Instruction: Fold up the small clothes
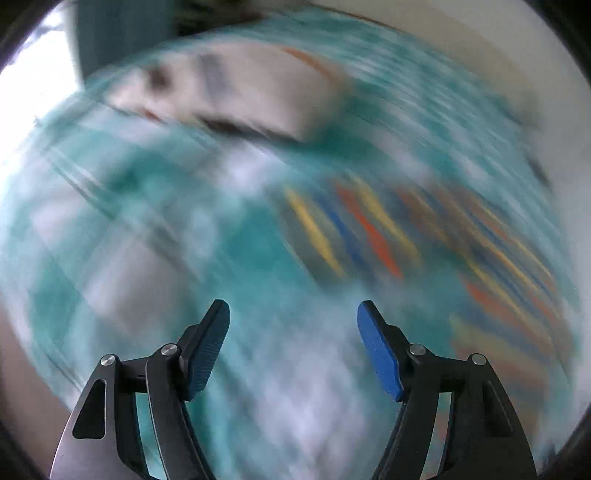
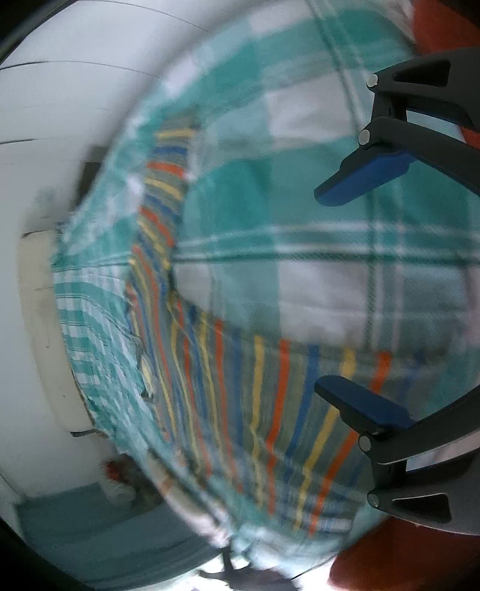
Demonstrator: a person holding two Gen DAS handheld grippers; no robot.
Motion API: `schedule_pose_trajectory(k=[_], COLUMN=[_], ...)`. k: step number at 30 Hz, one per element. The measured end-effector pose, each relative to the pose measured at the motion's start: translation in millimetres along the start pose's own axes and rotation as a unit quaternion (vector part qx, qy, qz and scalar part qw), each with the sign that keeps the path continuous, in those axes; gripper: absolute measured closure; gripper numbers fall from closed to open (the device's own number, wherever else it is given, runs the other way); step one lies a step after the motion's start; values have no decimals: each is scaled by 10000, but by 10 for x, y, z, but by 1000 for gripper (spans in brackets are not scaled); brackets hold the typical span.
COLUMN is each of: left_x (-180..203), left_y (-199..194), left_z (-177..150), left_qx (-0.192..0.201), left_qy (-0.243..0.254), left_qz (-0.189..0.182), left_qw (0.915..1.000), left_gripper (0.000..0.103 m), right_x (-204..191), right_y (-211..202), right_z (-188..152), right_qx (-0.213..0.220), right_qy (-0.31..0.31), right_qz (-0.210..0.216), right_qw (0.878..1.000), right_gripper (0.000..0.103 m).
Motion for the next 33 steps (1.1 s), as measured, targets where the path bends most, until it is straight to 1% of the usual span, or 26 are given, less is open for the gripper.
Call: schedule_pose_trajectory(k=[1,2,4,5,7,8,10,12,13,14,15,16,17,19,21,23,25,28,30,31,33], left_x=[163,318,597,708,846,920,1020,1130,1187,1237,1278,1325,1347,1345,1325,1307,1299,1374,1468,1502,1545], left_y=[-93,-169,-236,-227,-170,-128,-73,-46,-46,-62,-58,-48,-66,-187,-378,-492,-445,-224,-85,-56,-26], left_z=[-270,-568,-1088,-1282,-1499,-1590,-1654,-1682,-1685,-1700,-1736,-1765,-1779,-1755,-1707,-1712,-1766,-1963,-2045,-2055,-2022], left_qx=[-244,-487,-897,-1049,-1209,-1213,-1164,-1143,-1150,-1153,-1182,-1317,-1399,-1448,-1451,-1480,-1628,-1875,-1930,-1919,-1838], left_qy=[194,444,868,1004,1155,1279,1443,1565,1646,1721,1786,1804,1739,1508,1321,1344,1401,1794,2075,2111,2137], left_qz=[-336,-563,-851,-925,-977,-921,-805,-801,-839,-893,-964,-1066,-1140,-1320,-1608,-1626,-1528,-1170,-918,-850,-686], left_qw=[9989,9962,9885,9851,9811,9800,9793,9778,9760,9742,9720,9689,9681,9689,9673,9662,9646,9586,9546,9547,9570], left_gripper=[30,30,30,30,30,30,29,29,31,50,65,99,99,100,100,100,100,100,100,99,93], right_x=[-1,-18,-85,-133,-228,-278,-361,-430,-471,-481,-490,-480,-465,-405,-326,-212,-133,-93,-105,-99,-101], right_y=[7,29,89,127,230,298,421,508,527,534,537,521,477,292,108,-11,11,227,344,371,407], right_z=[-43,-116,-265,-333,-426,-472,-545,-554,-526,-505,-489,-472,-449,-392,-324,-276,-291,-414,-504,-511,-514], right_qx=[-161,-399,-802,-942,-1180,-1309,-1450,-1444,-1391,-1375,-1402,-1442,-1485,-1528,-1507,-1487,-1587,-1808,-1885,-1893,-1857], right_qy=[165,351,504,454,234,158,89,-26,-69,-73,-52,1,6,-106,-108,-140,-139,-131,-212,-232,-170], right_qz=[179,411,750,861,932,997,1124,1123,1205,1266,1303,1362,1387,1294,1267,1101,966,722,564,520,456], right_qw=[9996,9977,9927,9908,9883,9862,9830,9831,9829,9823,9815,9801,9792,9797,9804,9826,9825,9808,9802,9803,9814], right_gripper=[11,11,11,11,12,17,23,25,38,56,100,97,98,98,99,99,99,99,99,99,99])
Point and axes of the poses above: each gripper's, at about its wrist camera, not at the fingertips, and y roughly the way its jaws point, x to its right, z to its top, the point moved 5 cm from there along y, roughly the way its jaws point, and after that the axes turned 9 degrees about x, right-handed, at the moved point
